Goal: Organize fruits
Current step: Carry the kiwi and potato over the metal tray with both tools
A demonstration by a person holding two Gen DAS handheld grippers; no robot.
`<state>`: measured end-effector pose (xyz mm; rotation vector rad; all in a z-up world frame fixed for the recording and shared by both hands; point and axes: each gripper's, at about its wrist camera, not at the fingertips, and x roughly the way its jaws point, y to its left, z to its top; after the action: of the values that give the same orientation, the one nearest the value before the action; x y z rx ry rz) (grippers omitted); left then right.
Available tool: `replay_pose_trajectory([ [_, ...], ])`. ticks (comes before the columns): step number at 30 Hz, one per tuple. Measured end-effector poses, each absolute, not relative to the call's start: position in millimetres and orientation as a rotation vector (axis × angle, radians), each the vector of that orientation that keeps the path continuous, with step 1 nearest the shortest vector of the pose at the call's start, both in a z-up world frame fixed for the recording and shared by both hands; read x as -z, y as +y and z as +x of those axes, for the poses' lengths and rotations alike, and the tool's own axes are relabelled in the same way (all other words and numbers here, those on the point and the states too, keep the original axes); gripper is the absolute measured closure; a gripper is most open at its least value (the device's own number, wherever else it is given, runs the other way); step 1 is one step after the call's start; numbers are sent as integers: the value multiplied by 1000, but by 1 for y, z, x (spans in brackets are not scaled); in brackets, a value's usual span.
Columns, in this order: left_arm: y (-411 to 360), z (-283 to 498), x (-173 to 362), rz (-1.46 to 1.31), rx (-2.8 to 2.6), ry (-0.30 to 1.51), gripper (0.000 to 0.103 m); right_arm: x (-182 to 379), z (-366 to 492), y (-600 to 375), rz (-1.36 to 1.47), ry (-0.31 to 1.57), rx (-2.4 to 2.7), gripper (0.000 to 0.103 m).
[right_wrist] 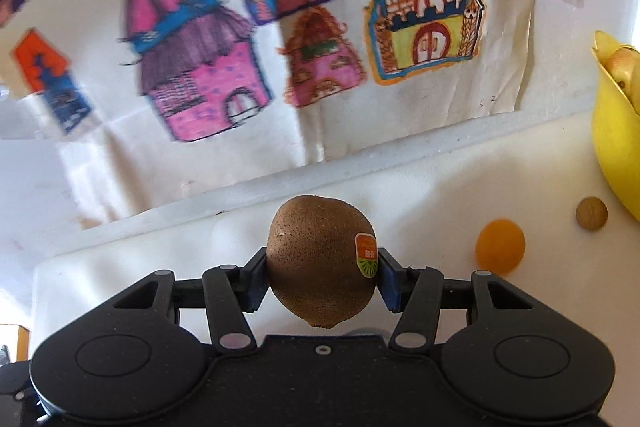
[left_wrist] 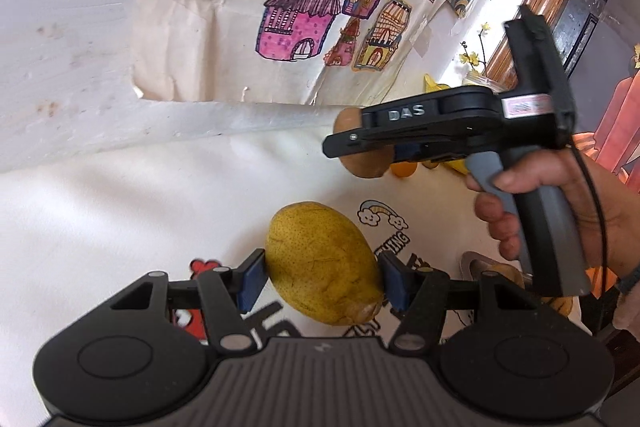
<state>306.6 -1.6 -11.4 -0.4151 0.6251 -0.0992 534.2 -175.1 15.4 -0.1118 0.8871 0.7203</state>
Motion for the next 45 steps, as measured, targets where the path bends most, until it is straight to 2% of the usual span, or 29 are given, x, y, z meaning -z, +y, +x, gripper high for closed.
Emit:
replay_pose_trajectory([
  [25, -29, 205, -18, -439, 113, 528, 39, -86, 377, -256, -22, 728, -766, 47],
  [45, -74, 169, -24, -406, 184, 553, 39, -78, 281, -360, 68, 675, -672, 47],
])
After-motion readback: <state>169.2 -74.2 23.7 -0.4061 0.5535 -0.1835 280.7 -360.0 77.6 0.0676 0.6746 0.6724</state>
